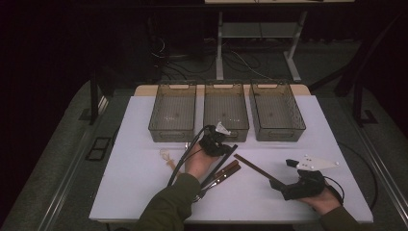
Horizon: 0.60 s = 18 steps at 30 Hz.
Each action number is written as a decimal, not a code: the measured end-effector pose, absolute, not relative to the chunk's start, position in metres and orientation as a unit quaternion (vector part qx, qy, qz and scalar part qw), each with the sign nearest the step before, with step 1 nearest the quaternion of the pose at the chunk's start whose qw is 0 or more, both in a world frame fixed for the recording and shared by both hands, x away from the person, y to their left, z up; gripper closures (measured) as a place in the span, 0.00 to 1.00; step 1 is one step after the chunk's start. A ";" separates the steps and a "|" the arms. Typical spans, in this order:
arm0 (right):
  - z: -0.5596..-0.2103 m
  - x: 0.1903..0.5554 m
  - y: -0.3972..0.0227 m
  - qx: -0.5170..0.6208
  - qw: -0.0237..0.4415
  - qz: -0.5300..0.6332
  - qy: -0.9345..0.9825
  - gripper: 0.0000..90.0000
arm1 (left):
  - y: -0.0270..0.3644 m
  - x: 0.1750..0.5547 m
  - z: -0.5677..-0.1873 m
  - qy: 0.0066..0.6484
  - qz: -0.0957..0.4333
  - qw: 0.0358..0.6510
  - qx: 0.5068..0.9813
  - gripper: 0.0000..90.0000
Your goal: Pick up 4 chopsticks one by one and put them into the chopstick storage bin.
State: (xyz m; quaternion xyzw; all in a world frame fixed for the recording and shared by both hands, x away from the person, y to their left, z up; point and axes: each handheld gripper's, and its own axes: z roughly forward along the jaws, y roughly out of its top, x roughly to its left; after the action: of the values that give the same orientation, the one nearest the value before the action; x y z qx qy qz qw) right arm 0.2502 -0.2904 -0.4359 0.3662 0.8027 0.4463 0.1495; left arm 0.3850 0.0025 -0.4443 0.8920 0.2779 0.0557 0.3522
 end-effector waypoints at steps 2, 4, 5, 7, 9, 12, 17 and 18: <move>-0.436 0.250 -0.290 0.366 0.149 0.447 0.803 0.01 | -0.001 0.384 -0.445 0.276 0.056 0.351 0.893 1.00; -0.436 0.250 -0.291 0.366 0.149 0.447 0.803 0.01 | -0.002 0.383 -0.445 0.277 0.055 0.351 0.893 1.00; -0.436 0.250 -0.291 0.366 0.149 0.447 0.803 0.01 | -0.002 0.384 -0.445 0.277 0.055 0.351 0.893 1.00; -0.436 0.250 -0.291 0.366 0.149 0.447 0.802 0.01 | -0.001 0.384 -0.445 0.276 0.055 0.352 0.893 0.99; -0.435 0.250 -0.291 0.366 0.149 0.448 0.802 0.01 | 0.002 0.383 -0.442 0.278 0.057 0.352 0.892 0.97; -0.435 0.250 -0.291 0.366 0.150 0.448 0.802 0.01 | 0.009 0.379 -0.435 0.274 0.061 0.358 0.890 0.92; -0.436 0.250 -0.291 0.367 0.150 0.446 0.802 0.01 | 0.031 0.359 -0.423 0.270 0.070 0.364 0.889 0.87; -0.436 0.250 -0.290 0.367 0.150 0.446 0.802 0.01 | 0.031 0.359 -0.423 0.270 0.070 0.364 0.889 0.87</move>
State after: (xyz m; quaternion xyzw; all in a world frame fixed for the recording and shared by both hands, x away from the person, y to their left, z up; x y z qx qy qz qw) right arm 0.2498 -0.2905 -0.4355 0.3670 0.8024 0.4461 0.1499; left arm 0.3591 0.0305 -0.4225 0.8886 0.2705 0.0701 0.3637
